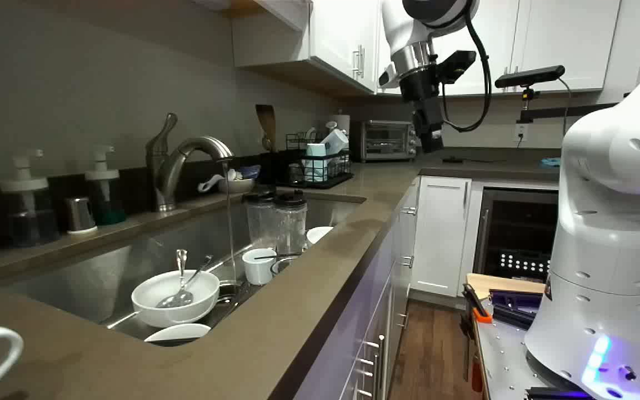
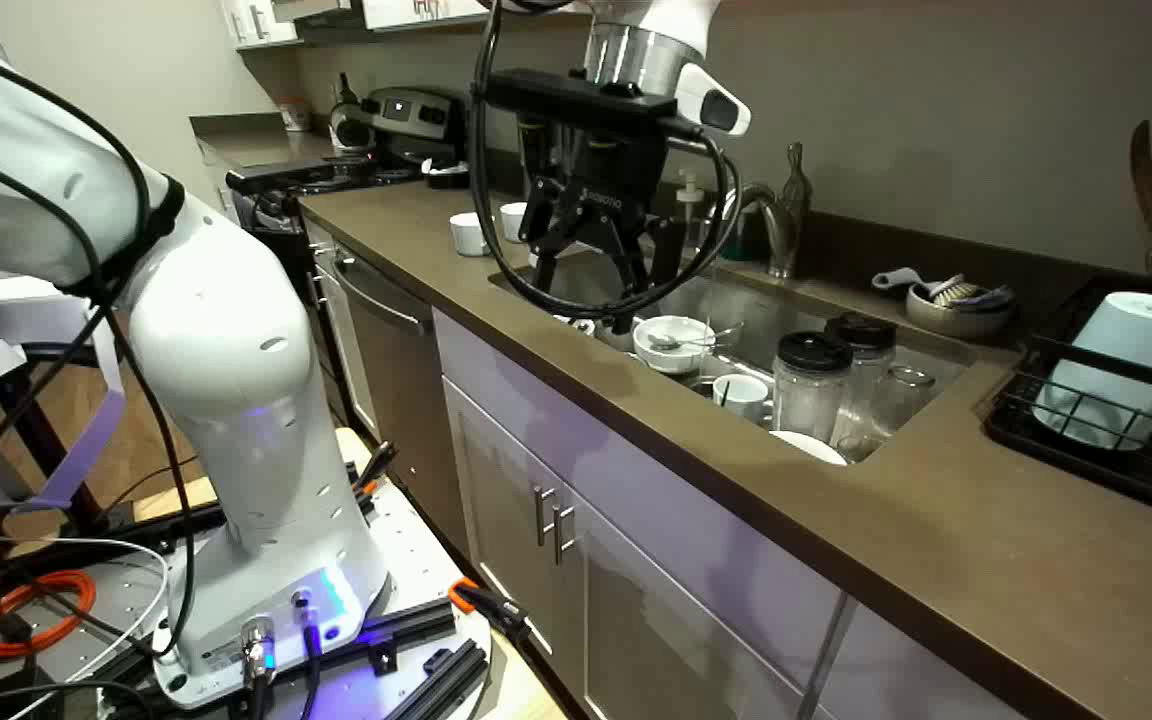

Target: Draw water in a white cup and place it to the right

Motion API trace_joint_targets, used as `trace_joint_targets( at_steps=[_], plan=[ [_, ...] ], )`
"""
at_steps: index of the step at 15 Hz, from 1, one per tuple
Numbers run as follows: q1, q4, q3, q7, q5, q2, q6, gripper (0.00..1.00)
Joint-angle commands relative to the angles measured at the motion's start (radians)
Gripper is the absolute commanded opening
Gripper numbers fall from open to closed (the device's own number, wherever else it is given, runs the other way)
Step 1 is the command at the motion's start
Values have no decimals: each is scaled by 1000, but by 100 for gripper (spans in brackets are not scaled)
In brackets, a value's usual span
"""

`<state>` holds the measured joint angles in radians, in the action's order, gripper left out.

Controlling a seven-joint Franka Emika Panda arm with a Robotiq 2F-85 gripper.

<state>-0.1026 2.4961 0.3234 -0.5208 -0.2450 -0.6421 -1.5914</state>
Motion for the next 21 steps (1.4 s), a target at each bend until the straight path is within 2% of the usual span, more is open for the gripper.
trace_joint_targets(
  at_steps=[1, 3, 5, 11, 16, 21],
  plan=[
    [-3, -2, -3, -2, 2, 1, 2, 100],
    [-3, -2, -3, -2, 2, 1, 2, 100],
    [27, -4, -22, -11, 15, 6, -19, 100],
    [178, 5, -117, -44, 63, 25, -106, 100],
    [308, 8, -192, -85, 136, 98, -306, 100],
    [423, -13, -253, -185, 287, 233, -511, 100]
  ],
)
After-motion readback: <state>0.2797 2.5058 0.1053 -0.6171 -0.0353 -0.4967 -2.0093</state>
